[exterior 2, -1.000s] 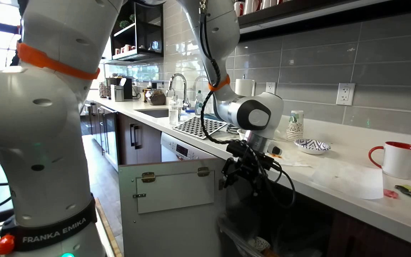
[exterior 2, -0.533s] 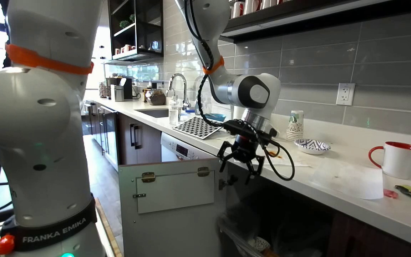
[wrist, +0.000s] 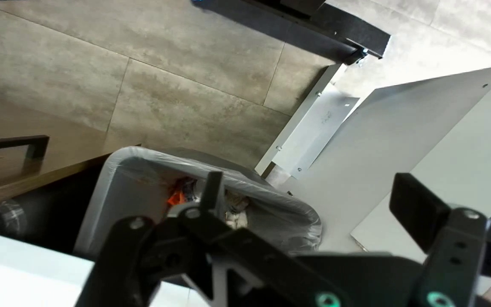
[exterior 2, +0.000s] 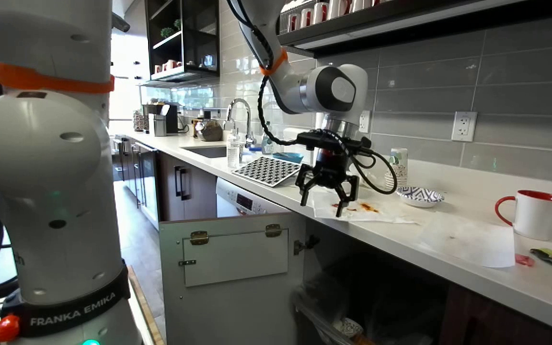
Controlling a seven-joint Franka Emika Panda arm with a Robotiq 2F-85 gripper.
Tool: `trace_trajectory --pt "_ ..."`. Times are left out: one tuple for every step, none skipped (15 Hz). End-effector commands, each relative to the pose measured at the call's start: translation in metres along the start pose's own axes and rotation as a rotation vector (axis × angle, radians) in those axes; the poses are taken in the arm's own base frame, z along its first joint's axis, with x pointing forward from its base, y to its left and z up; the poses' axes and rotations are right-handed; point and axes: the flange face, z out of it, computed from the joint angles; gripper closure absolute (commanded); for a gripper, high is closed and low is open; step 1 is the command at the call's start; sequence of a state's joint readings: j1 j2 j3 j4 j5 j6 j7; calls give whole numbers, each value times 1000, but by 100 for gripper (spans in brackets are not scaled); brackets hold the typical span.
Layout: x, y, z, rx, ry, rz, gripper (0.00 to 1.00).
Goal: Put the packet inside the trash can
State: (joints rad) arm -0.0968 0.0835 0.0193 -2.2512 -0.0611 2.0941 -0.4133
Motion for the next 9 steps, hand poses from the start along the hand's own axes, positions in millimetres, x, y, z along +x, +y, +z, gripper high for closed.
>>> trace_trajectory --pt "-10 -7 -21 -67 -7 26 0" --pt "-11 -8 -26 -82 -2 25 0" --pt "-10 -9 -29 -95 6 21 0" --pt "-4 -4 -24 -64 22 11 0" --pt "-5 -5 -28 -73 26 10 0" --pt "-5 -6 -30 -78 28 10 0" --pt "-5 -6 -30 -80 29 11 0" --pt "-5 -6 -30 -81 28 11 0" --pt "-5 -6 -30 -81 28 11 0"
